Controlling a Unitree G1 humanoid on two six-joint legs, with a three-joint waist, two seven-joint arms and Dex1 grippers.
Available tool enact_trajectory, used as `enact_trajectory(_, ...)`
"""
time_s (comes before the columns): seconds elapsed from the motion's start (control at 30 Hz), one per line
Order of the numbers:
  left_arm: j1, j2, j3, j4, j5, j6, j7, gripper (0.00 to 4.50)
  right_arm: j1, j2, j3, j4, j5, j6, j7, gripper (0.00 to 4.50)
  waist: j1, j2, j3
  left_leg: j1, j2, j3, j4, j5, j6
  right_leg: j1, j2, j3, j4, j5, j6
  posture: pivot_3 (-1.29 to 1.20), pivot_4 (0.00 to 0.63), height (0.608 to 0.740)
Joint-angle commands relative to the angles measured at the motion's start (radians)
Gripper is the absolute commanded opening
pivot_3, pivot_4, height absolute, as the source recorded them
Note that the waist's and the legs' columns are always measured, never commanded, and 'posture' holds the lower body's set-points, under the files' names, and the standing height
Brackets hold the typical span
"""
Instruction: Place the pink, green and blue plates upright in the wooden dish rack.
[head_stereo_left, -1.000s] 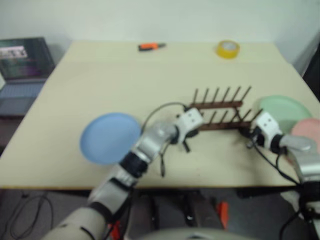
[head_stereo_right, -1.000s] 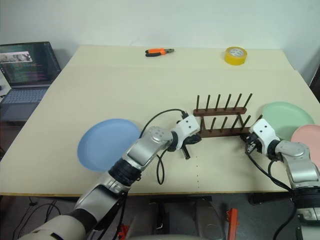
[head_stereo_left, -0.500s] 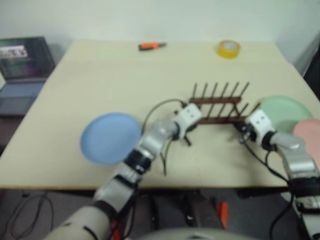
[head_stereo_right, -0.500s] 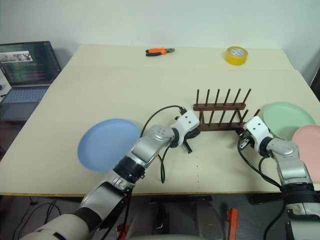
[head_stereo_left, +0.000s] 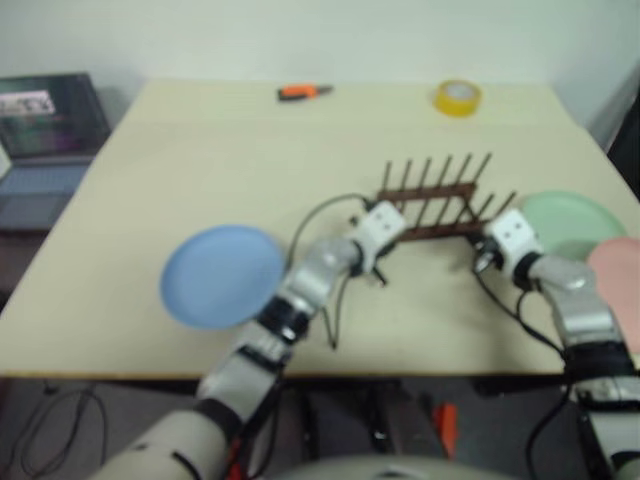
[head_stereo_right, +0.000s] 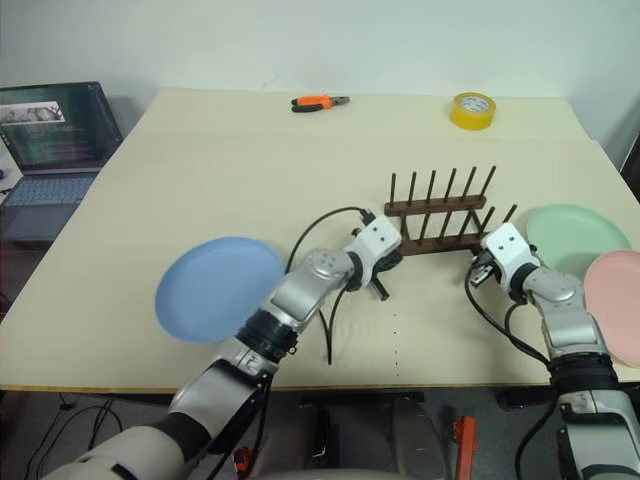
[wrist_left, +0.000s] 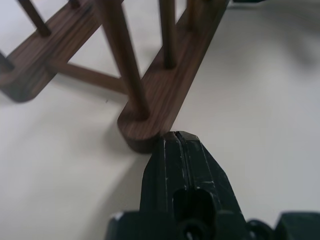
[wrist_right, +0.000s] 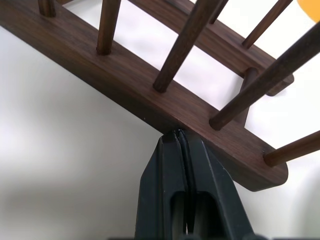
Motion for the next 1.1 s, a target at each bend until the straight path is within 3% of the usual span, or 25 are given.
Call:
enact_trajectory(0.03, -0.030, -0.006, 0.015, 0.005, 0.015, -0.031, 0.009, 0.00, -0.019, -0.006, -0.008, -0.011, 0.000, -0.023, 0.002, 0.03, 0.000, 0.000, 0.000, 0.000, 0.000, 0.000, 0.000, 0.000, 0.000, 0.000, 0.000, 0.000, 0.000, 0.000, 0.000, 0.00, 0.150, 0.740)
enact_trajectory(0.27, -0.010, 0.058, 0.008, -0.143, 0.005, 0.065, -0.074, 0.00, 0.038, -0.056, -0.025, -0.173, 0.082, 0.051, 0.135, 0.03, 0.000, 0.000, 0.000, -0.001, 0.000, 0.000, 0.000, 0.000, 0.000, -0.001, 0.000, 0.000, 0.000, 0.000, 0.001, 0.00, 0.150, 0.740)
enact_trajectory(0.6, 0.019, 0.268, 0.064, -0.552, -0.083, 0.293, -0.224, 0.00, 0.174, -0.313, -0.157, -0.552, 0.320, 0.354, 0.391, 0.03, 0.000, 0.000, 0.000, -0.001, 0.001, -0.001, 0.000, 0.000, 0.000, -0.001, 0.000, -0.001, 0.000, -0.003, -0.004, 0.00, 0.150, 0.740)
enact_trajectory(0.63, 0.023, 0.301, 0.075, -0.591, -0.094, 0.309, -0.241, 0.17, 0.166, -0.330, -0.168, -0.560, 0.336, 0.373, 0.404, 0.00, -0.001, 0.000, 0.000, -0.001, 0.001, -0.001, -0.001, 0.000, 0.000, -0.001, 0.000, -0.001, 0.000, -0.003, -0.004, 0.00, 0.150, 0.740)
enact_trajectory(0.73, 0.034, 0.392, 0.113, -0.690, -0.145, 0.364, -0.293, 0.86, 0.135, -0.344, -0.189, -0.589, 0.425, 0.453, 0.435, 0.59, -0.003, -0.001, 0.000, 0.001, 0.002, -0.001, 0.000, 0.000, 0.000, 0.000, 0.000, -0.001, 0.001, -0.003, -0.005, 0.00, 0.150, 0.740)
enact_trajectory(0.97, 0.024, 0.575, 0.273, -0.765, -0.256, 0.464, -0.338, 3.20, 0.091, -0.346, -0.185, -0.623, 0.514, 0.530, 0.447, 2.83, 0.000, -0.002, 0.001, 0.000, 0.002, -0.001, -0.001, 0.000, 0.000, -0.001, 0.000, -0.002, 0.000, -0.004, -0.006, 0.00, 0.150, 0.740)
enact_trajectory(1.1, 0.050, 0.616, 0.282, -0.778, -0.298, 0.420, -0.359, 4.50, 0.094, -0.387, -0.179, -0.524, 0.420, 0.473, 0.423, 4.19, 0.004, -0.002, 0.002, -0.001, 0.001, -0.001, -0.001, 0.000, 0.000, -0.001, -0.001, -0.002, -0.001, -0.004, -0.006, 0.00, 0.150, 0.740)
